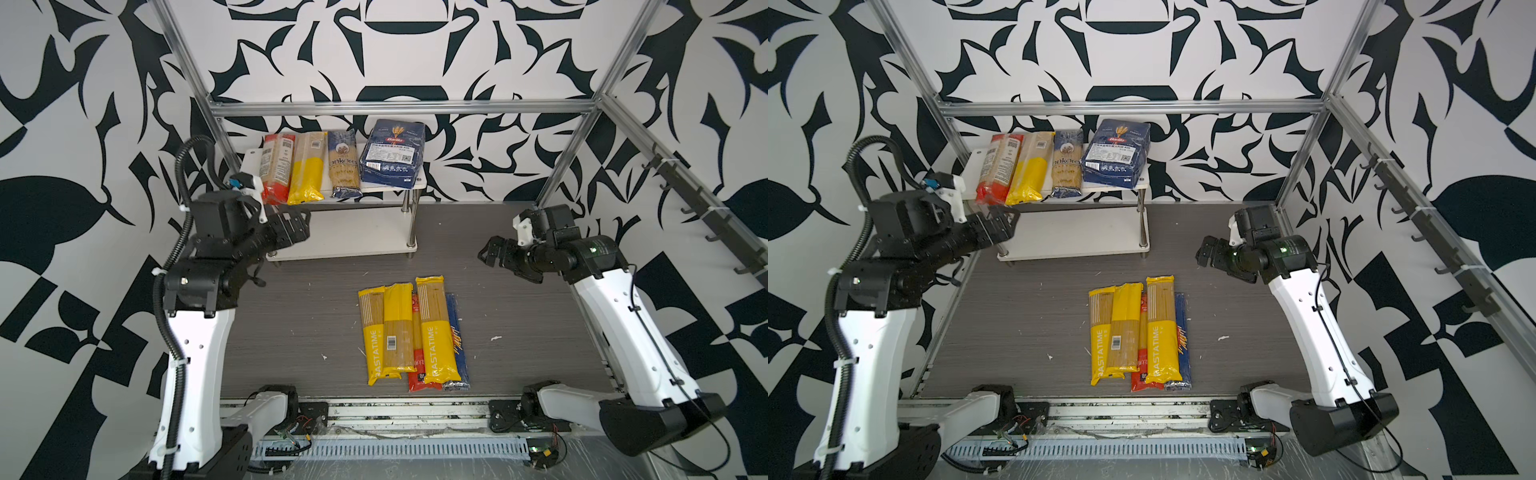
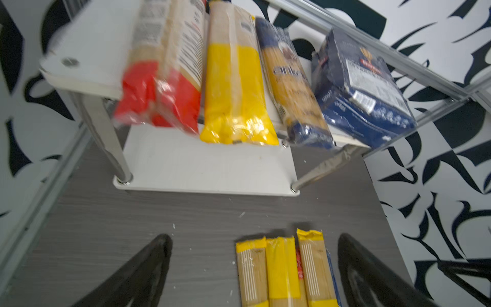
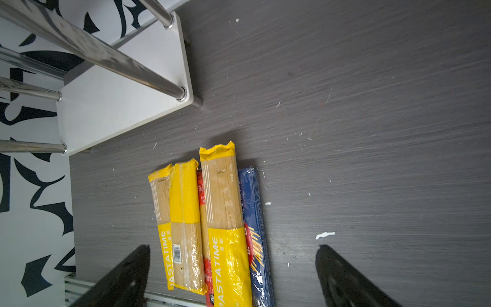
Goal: Arrange pasta packages on shelves
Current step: Pick up the pasta bag from the bottom-center of the table.
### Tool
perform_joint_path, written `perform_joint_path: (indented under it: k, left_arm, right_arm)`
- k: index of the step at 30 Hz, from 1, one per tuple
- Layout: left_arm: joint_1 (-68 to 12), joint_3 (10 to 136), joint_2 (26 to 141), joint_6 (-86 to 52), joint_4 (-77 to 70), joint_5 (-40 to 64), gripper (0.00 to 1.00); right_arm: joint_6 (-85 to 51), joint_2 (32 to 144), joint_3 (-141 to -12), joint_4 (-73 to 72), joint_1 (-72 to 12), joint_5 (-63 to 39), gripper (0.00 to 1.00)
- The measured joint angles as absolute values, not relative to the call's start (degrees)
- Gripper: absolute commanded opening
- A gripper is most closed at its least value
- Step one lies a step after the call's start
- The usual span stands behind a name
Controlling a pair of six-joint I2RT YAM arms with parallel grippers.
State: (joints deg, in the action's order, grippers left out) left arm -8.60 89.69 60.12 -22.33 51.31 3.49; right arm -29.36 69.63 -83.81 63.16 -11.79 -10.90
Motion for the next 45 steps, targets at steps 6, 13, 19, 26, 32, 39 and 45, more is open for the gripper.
perform_joint_path:
  k: [6,13,19,26,32,39,45]
  left_arm:
    - [-14.7,78.0,54.0,-27.6,49.8,-0.5,0.99]
    - [-20.4,69.0,52.3,-32.5,46.8,-3.2,0.97]
    - [-30.9,61.4,54.4,-37.2,43.7,-7.0,0.97]
    - [-46.7,52.1,57.9,-46.2,38.1,-13.5,0.97]
    - [-59.1,49.2,66.9,-54.0,33.5,-18.9,1.00]
    - [-67.1,51.1,79.3,-59.6,27.4,-22.7,0.99]
    - [-69.0,52.2,85.8,-61.9,25.1,-24.2,0.99]
  right_arm:
    - [-29.2,67.4,-79.6,63.7,-11.8,-12.4,1.00]
    - [-28.9,64.1,-75.6,64.6,-11.8,-14.0,1.00]
    - [-28.9,62.1,-74.8,66.1,-11.8,-14.2,1.00]
    - [-28.8,60.2,-73.8,67.7,-11.8,-14.2,1.00]
    - [-28.1,60.0,-73.7,69.5,-11.8,-14.2,1.00]
    - [-26.5,60.0,-73.7,70.5,-11.8,-14.4,1.00]
    - [-24.8,59.9,-73.9,72.0,-11.8,-14.3,1.00]
